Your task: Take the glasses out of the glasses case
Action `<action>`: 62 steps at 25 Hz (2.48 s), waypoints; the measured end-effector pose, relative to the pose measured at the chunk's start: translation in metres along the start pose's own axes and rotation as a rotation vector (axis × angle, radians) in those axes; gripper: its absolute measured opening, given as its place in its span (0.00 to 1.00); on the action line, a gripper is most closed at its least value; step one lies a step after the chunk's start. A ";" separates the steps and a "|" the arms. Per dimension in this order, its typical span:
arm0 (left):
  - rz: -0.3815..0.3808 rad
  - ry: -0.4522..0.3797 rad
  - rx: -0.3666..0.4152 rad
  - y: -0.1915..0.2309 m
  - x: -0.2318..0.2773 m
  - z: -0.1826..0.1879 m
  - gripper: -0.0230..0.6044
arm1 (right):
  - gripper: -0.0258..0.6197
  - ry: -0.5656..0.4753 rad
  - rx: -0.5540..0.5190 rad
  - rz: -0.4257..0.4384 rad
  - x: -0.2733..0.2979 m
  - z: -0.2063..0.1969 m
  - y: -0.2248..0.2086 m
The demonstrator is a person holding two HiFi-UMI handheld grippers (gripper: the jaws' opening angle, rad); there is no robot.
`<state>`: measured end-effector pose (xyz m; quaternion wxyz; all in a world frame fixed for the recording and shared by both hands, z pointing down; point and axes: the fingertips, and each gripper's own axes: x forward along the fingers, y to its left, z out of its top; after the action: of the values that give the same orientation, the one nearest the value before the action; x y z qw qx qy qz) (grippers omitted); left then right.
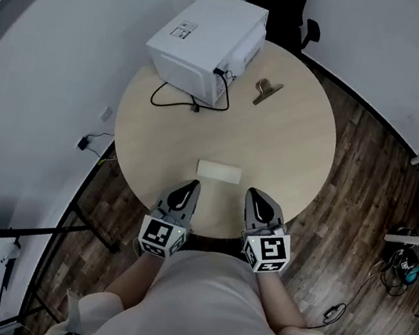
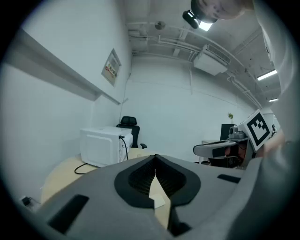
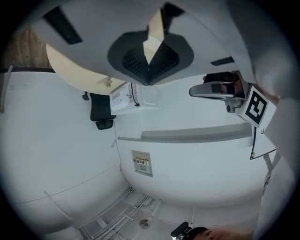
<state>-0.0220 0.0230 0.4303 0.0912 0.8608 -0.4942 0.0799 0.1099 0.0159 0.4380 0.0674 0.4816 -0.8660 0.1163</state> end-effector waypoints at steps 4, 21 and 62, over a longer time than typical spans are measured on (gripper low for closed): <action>0.001 0.004 0.003 0.000 0.000 -0.001 0.05 | 0.06 0.002 -0.003 0.000 -0.001 -0.001 0.001; -0.059 0.079 0.043 0.006 0.009 -0.026 0.05 | 0.06 0.037 0.027 0.023 0.006 -0.019 0.005; -0.214 0.727 0.674 0.047 0.096 -0.231 0.05 | 0.06 0.415 -0.069 0.071 0.109 -0.159 -0.004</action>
<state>-0.0256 -0.0265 0.6803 -0.0178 0.8048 -0.2866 0.5195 0.0567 -0.0327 0.6162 0.2568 0.4139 -0.8535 0.1854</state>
